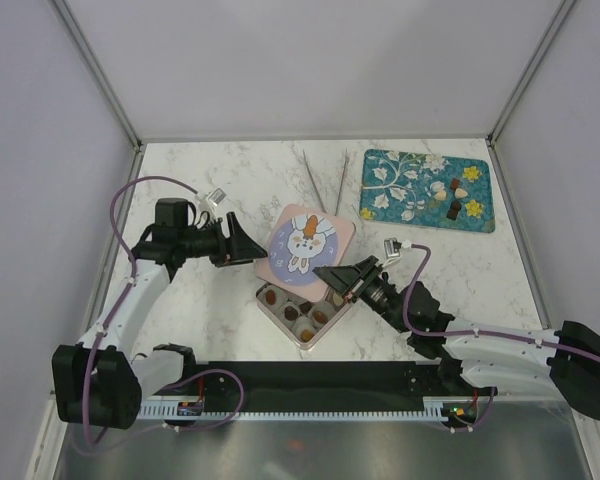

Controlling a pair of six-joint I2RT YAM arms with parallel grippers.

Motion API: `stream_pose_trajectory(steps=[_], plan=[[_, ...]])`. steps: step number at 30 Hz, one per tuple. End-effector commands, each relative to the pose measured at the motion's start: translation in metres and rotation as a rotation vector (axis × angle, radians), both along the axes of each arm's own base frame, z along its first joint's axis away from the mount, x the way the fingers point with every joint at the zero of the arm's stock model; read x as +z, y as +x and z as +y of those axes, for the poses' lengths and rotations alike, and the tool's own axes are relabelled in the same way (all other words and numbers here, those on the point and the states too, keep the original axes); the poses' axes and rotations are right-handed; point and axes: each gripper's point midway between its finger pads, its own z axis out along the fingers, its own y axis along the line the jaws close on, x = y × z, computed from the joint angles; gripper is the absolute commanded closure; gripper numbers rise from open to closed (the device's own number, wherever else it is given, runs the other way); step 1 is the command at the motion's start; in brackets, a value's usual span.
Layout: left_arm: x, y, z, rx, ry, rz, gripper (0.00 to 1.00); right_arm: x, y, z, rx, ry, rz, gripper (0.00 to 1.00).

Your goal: Pack the chocolate

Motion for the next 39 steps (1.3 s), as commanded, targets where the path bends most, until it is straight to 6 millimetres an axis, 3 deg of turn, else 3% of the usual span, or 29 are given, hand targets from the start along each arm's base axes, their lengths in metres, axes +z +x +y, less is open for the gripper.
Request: stream_pose_trajectory(steps=[1, 8, 11, 14, 16, 17, 19, 20, 21, 25, 27, 28, 29, 30, 31, 32, 33, 34, 35, 39], plan=[[0.01, 0.002, -0.009, -0.049, -0.076, -0.029, 0.18, 0.061, -0.011, -0.004, 0.036, 0.196, -0.122, 1.0], [0.027, 0.001, -0.024, -0.117, -0.204, -0.049, 0.2, 0.062, -0.02, 0.001, 0.092, 0.201, -0.132, 0.98], [0.034, -0.006, -0.033, -0.165, -0.231, -0.064, 0.34, 0.057, -0.021, 0.005, 0.11, 0.173, -0.125, 0.92], [0.038, -0.012, -0.038, -0.198, -0.248, -0.054, 0.6, 0.043, -0.019, 0.008, 0.106, 0.096, -0.103, 0.81], [0.037, -0.016, -0.039, -0.216, -0.262, -0.036, 0.68, 0.041, -0.017, 0.004, 0.085, 0.068, -0.103, 0.68], [0.036, -0.017, -0.039, -0.218, -0.265, -0.028, 0.71, 0.034, -0.015, 0.003, 0.074, 0.028, -0.091, 0.65], [0.034, -0.019, -0.039, -0.227, -0.274, -0.008, 0.78, 0.036, -0.011, -0.004, 0.035, -0.018, -0.123, 0.56], [0.031, -0.02, -0.039, -0.231, -0.277, 0.01, 0.83, 0.027, -0.007, -0.005, 0.019, -0.09, -0.103, 0.53], [0.03, -0.02, -0.04, -0.229, -0.28, 0.023, 0.97, 0.03, -0.004, -0.011, -0.01, -0.14, -0.144, 0.52], [0.026, -0.022, -0.042, -0.246, -0.3, 0.086, 0.98, 0.03, 0.004, -0.02, -0.025, -0.289, -0.192, 0.34], [0.027, -0.023, -0.044, -0.271, -0.311, 0.095, 0.98, 0.035, 0.017, -0.026, -0.041, -0.339, -0.187, 0.31], [0.028, -0.024, -0.045, -0.278, -0.313, 0.095, 0.98, 0.036, 0.013, -0.022, 0.022, -0.347, -0.205, 0.28], [0.029, -0.025, -0.047, -0.285, -0.313, 0.091, 0.98, 0.04, 0.029, -0.032, -0.014, -0.346, -0.198, 0.24], [0.03, -0.025, -0.047, -0.289, -0.314, 0.087, 0.98, 0.032, 0.033, -0.029, 0.033, -0.355, -0.174, 0.21], [0.031, -0.026, -0.047, -0.293, -0.315, 0.087, 0.98, 0.029, 0.027, -0.024, 0.129, -0.344, -0.167, 0.2], [0.032, -0.027, -0.049, -0.302, -0.316, 0.082, 0.98, 0.037, 0.039, -0.031, 0.132, -0.309, -0.166, 0.2], [0.033, -0.026, -0.049, -0.307, -0.317, 0.078, 0.98, 0.028, 0.046, -0.029, 0.164, -0.307, -0.135, 0.2], [0.032, -0.027, -0.049, -0.313, -0.32, 0.085, 0.98, 0.028, 0.038, -0.026, 0.244, -0.288, -0.138, 0.23], [0.032, -0.027, -0.05, -0.316, -0.321, 0.086, 0.98, 0.037, 0.047, -0.03, 0.238, -0.261, -0.151, 0.24], [0.027, -0.025, -0.05, -0.316, -0.319, 0.102, 0.98, 0.033, 0.056, -0.033, 0.267, -0.315, -0.142, 0.29]])
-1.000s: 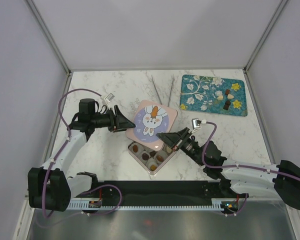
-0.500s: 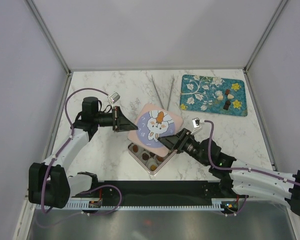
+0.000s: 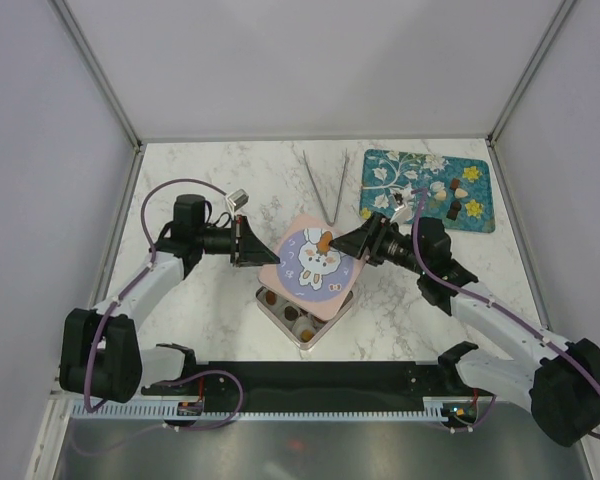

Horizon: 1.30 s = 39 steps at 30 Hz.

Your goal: Pack the chocolate

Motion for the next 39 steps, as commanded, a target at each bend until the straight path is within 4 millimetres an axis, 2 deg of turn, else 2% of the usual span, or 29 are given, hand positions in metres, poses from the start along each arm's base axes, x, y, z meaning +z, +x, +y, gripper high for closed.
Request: stream_pose_trajectory(steps=[1, 6, 7, 9, 13, 15, 16, 17, 19, 20, 23, 24, 26, 29, 33, 39], plan=[[0.002, -0.002, -0.002, -0.043, -0.018, -0.003, 0.98, 0.049, -0.013, 0.01, 0.166, 0.052, -0.122, 0.31], [-0.008, 0.006, -0.001, -0.036, 0.031, 0.001, 0.98, 0.032, -0.009, -0.007, 0.155, 0.031, -0.078, 0.45], [-0.011, 0.009, -0.001, -0.029, 0.046, 0.001, 0.98, 0.029, -0.009, -0.009, 0.151, 0.027, -0.076, 0.52], [-0.016, 0.013, -0.001, -0.024, 0.065, 0.015, 0.98, 0.021, -0.01, -0.013, 0.145, 0.019, -0.062, 0.58], [-0.031, 0.027, 0.002, 0.031, 0.149, 0.031, 0.98, 0.006, -0.014, -0.013, 0.153, 0.022, -0.023, 0.83], [-0.036, 0.035, 0.004, 0.059, 0.189, 0.038, 0.89, -0.003, -0.016, -0.012, 0.15, 0.059, -0.007, 0.9], [-0.046, 0.043, 0.007, 0.097, 0.238, 0.049, 0.83, -0.006, -0.016, -0.011, 0.145, 0.076, 0.0, 0.97], [-0.047, 0.05, 0.009, 0.118, 0.269, 0.038, 0.77, -0.013, -0.018, -0.01, 0.137, 0.113, 0.017, 1.0], [-0.062, 0.061, 0.018, 0.181, 0.364, 0.055, 0.71, -0.021, -0.019, -0.008, 0.126, 0.138, 0.029, 1.0], [-0.063, 0.067, 0.021, 0.2, 0.393, 0.041, 0.67, -0.028, -0.021, -0.005, 0.113, 0.151, 0.037, 1.0], [-0.079, 0.077, 0.031, 0.249, 0.485, 0.05, 0.64, -0.032, -0.027, 0.005, 0.113, 0.179, 0.026, 1.0], [-0.081, 0.08, 0.032, 0.257, 0.5, 0.051, 0.63, -0.036, -0.024, 0.006, 0.087, 0.19, 0.046, 1.0], [-0.09, 0.084, 0.039, 0.281, 0.551, 0.056, 0.62, -0.033, -0.027, 0.012, 0.09, 0.219, 0.032, 1.0], [-0.094, 0.092, 0.048, 0.308, 0.607, 0.043, 0.61, -0.037, -0.022, 0.016, 0.073, 0.24, 0.056, 1.0], [-0.101, 0.095, 0.056, 0.315, 0.668, 0.049, 0.61, -0.049, -0.02, 0.022, 0.066, 0.237, 0.107, 1.0], [-0.12, 0.079, 0.069, 0.304, 0.749, 0.084, 0.59, -0.056, -0.022, 0.024, 0.077, 0.224, 0.128, 1.0]])
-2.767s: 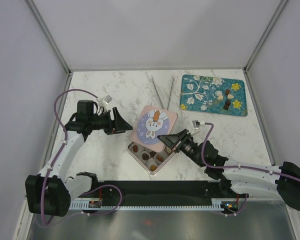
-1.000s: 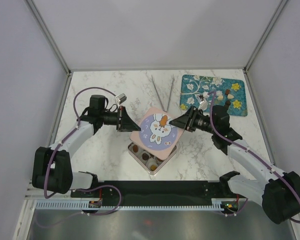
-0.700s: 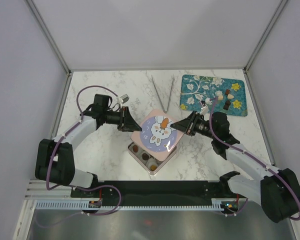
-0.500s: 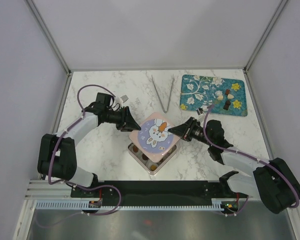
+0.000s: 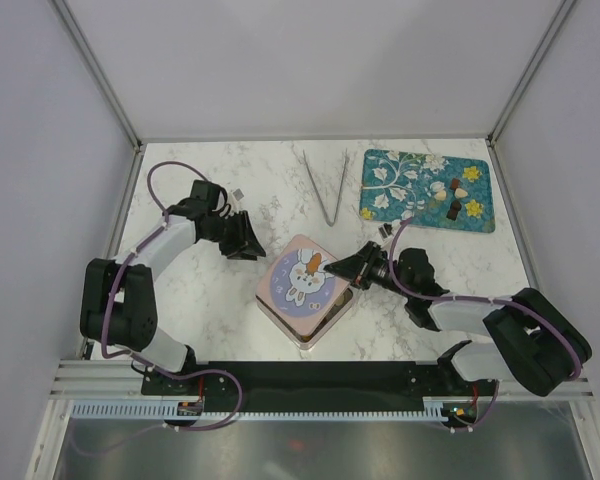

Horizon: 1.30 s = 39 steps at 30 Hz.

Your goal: Pack the chocolate

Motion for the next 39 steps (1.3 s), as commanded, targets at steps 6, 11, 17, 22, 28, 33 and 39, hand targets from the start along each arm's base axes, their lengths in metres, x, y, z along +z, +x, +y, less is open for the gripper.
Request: stream_pose_trajectory(steps=[6, 11, 17, 22, 28, 33, 39], plan=[[-0.021, -0.006, 0.025, 0.017, 0.144, -0.014, 0.59, 0.007, -0.009, 0.005, 0.054, 0.041, -0.041, 1.0], [-0.016, -0.004, 0.025, 0.025, 0.137, -0.025, 0.58, 0.009, -0.008, 0.005, 0.044, 0.094, -0.027, 1.0], [-0.011, -0.004, 0.023, 0.029, 0.122, -0.036, 0.58, 0.01, -0.006, 0.005, 0.028, 0.157, 0.002, 1.0], [-0.006, -0.009, 0.018, 0.017, 0.089, -0.034, 0.58, 0.015, -0.007, 0.006, 0.032, 0.212, 0.006, 1.0], [0.001, -0.018, 0.014, 0.013, 0.052, -0.036, 0.58, 0.003, -0.008, 0.001, 0.004, 0.187, 0.015, 1.0], [0.0, -0.028, 0.007, -0.009, 0.0, -0.016, 0.6, -0.003, -0.006, 0.002, 0.001, 0.168, 0.014, 1.0], [0.001, -0.037, -0.004, -0.025, -0.072, -0.002, 0.65, -0.01, -0.007, 0.0, -0.003, 0.155, 0.022, 1.0]])
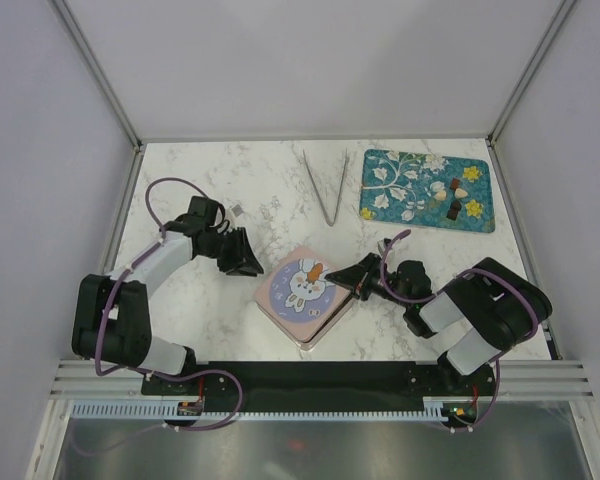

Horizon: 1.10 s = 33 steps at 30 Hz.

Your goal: Pack the chocolate

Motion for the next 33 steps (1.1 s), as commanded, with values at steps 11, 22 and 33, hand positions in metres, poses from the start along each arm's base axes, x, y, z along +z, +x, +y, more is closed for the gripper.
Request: stream_pose_trajectory(steps=[11, 22, 33], plan=[[0.02, -0.017, -0.021, -0.037, -0.116, -0.052, 0.72, 0.015, -0.003, -0.005, -0.017, 0.022, -0.116, 0.91], [0.022, -0.034, -0.042, -0.085, -0.174, -0.046, 0.72, 0.009, -0.002, -0.01, -0.037, -0.039, -0.118, 0.74], [-0.005, -0.041, -0.053, -0.103, -0.137, 0.009, 0.72, -0.028, 0.005, -0.05, -0.139, -0.432, -0.091, 0.49]])
